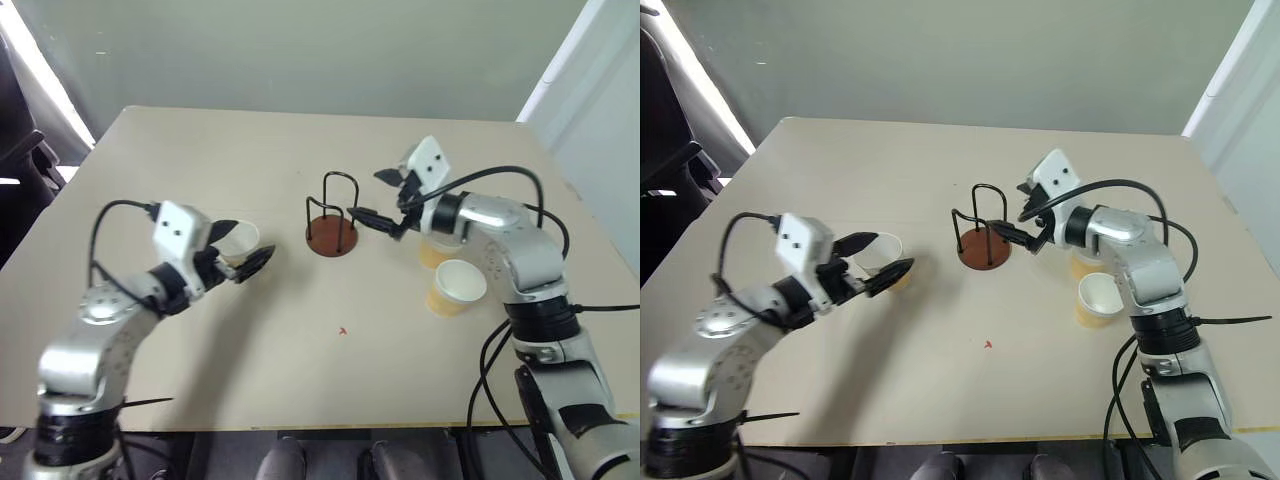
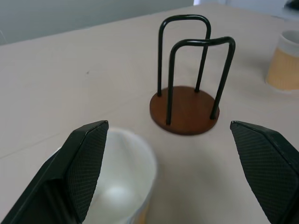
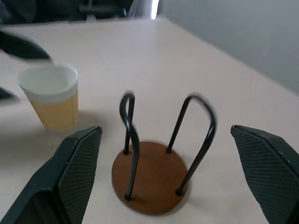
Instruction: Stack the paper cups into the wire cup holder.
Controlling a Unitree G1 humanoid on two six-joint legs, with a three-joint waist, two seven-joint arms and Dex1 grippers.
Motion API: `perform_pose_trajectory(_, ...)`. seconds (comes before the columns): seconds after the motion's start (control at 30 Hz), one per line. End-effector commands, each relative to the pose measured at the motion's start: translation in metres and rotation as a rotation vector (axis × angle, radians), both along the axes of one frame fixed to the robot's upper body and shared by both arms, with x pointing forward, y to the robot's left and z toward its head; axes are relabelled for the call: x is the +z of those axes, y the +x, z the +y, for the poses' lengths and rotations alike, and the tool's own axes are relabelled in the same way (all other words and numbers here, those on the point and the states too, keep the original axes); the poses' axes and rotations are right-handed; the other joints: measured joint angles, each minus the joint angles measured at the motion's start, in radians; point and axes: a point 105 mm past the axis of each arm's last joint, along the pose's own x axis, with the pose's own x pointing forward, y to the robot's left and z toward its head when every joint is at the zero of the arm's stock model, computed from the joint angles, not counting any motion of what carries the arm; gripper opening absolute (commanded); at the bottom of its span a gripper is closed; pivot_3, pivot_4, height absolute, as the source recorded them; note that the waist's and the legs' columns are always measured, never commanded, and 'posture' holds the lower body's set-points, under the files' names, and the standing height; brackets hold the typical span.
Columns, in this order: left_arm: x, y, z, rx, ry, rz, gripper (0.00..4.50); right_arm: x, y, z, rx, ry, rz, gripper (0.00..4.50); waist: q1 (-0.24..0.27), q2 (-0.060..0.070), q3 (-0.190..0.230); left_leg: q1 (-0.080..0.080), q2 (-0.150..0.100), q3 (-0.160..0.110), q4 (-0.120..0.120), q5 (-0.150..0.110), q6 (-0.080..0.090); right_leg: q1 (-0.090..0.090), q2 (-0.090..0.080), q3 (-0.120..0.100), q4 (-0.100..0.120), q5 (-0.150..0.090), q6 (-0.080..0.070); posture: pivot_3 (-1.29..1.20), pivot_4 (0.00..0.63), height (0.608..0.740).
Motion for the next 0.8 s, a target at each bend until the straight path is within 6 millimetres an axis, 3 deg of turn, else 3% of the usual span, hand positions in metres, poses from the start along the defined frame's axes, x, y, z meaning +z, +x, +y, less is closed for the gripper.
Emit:
perform_pose_trajectory(0.03,0.02,-0.024,-0.006,-0.107,0.024,-0.046,4.46,0.005,-0.001,0.01,0.015,-0.016,-0.018,4.5,0.003,0.0,0.0,0.0,0.0,0.0,0.0,0.0,0.0,0.0,0.0,0.0,0.0,0.0,0.0,0.0,0.15,0.74)
perform_pose_trajectory(0.23,0.02,-0.045,-0.016,-0.201,0.071,-0.024,4.46,-0.005,0.003,0.02,0.038,-0.037,0.01,4.5,0.005,0.0,0.0,0.0,0.0,-0.001,-0.001,0.0,0.0,0.0,0.0,0.0,-0.001,0.0,0.0,0.0,0.15,0.74)
perform_pose_trajectory(0.5,0.027,-0.044,-0.024,-0.201,0.075,-0.047,4.46,-0.015,0.021,0.03,0.007,-0.043,0.023,4.5,0.003,0.001,0.0,0.002,0.0,-0.001,0.0,0.0,0.0,0.0,0.0,-0.001,0.001,0.0,0.0,0.0,0.15,0.74)
perform_pose_trajectory(0.63,0.03,-0.046,-0.013,-0.16,0.083,-0.051,4.5,-0.018,0.025,0.034,0.001,-0.037,0.019,3.64,0.003,0.001,0.001,0.001,0.0,-0.001,-0.001,0.0,0.0,0.0,0.0,-0.001,0.0,0.0,0.0,0.0,0.15,0.74)
perform_pose_trajectory(0.8,0.032,-0.049,-0.003,-0.131,0.093,-0.051,4.5,-0.018,0.026,0.034,0.006,-0.034,0.013,1.75,0.002,0.001,0.001,0.001,0.0,-0.001,-0.002,0.0,0.0,0.0,0.0,-0.001,0.0,0.0,0.0,0.0,0.15,0.74)
